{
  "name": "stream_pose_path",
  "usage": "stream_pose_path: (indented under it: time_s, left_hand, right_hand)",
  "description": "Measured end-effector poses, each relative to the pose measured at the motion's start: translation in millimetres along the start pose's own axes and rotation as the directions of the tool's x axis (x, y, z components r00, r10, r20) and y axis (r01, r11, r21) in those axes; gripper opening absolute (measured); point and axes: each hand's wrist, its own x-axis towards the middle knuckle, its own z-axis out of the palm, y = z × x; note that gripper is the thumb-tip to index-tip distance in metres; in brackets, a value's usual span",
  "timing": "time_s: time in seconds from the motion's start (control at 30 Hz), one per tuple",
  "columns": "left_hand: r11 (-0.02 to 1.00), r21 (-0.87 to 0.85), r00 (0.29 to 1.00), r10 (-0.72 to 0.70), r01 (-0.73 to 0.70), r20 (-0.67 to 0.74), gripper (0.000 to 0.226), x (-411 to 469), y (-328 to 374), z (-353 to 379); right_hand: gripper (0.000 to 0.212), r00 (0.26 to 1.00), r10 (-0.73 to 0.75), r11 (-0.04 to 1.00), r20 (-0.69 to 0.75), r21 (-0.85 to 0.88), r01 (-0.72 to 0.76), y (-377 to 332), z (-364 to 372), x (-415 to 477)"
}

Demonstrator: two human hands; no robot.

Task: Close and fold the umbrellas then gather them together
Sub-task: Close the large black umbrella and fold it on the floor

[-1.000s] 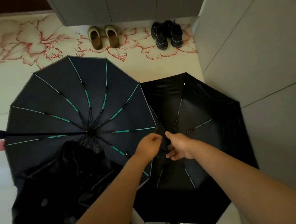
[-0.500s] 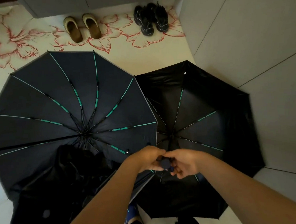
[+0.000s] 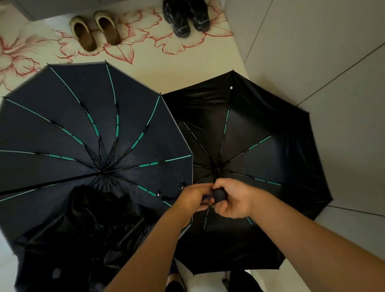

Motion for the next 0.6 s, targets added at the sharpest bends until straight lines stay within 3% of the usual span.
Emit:
stream_pose_path:
  time_s: [0.2, 0.3, 0.43, 0.6]
  left_hand:
    - [0.993, -0.059, 0.995, 0.099, -0.099, -0.011, 0.024, -15, 12, 22]
    - [0.985, -0.069, 0.986, 0.156, -0.16, -0.066, 0.024, -14, 23, 22]
    - [0.992, -0.037, 0.991, 0.123, -0.124, -0.047, 0.027, -15, 23, 15]
    - [0.991, -0.082, 0.995, 0.103, -0.103, -0.009, 0.029, -19, 18, 1]
  right_hand:
    - [0.033, 0.984, -0.036, 0.998, -0.177, -0.058, 0.027, -18, 4, -27]
    - [0.03, 0.981, -0.058, 0.998, -0.187, -0.035, 0.052, -27, 15, -34]
    - [0.032, 0.973, -0.072, 0.975, -0.22, -0.223, 0.022, -18, 22, -30]
    - [0.023, 0.966, -0.115, 0.955, -0.23, -0.294, 0.043, -16, 24, -37]
